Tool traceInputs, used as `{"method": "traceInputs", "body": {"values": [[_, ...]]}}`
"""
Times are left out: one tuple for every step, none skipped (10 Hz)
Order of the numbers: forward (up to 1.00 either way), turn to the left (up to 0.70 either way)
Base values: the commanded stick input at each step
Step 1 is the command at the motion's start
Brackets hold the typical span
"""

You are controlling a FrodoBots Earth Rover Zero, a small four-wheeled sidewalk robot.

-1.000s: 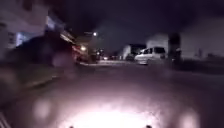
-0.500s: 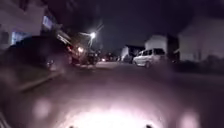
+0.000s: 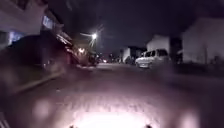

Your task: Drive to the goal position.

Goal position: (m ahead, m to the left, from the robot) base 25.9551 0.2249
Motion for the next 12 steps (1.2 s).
{"method": "traceInputs", "body": {"values": [[0.70,0.00],[0.70,0.00],[0.70,0.00],[0.70,0.00],[0.70,0.00],[0.70,0.00],[0.70,0.00],[0.70,0.00],[0.70,0.00],[0.70,0.00],[0.70,0.00],[0.70,0.00]]}}
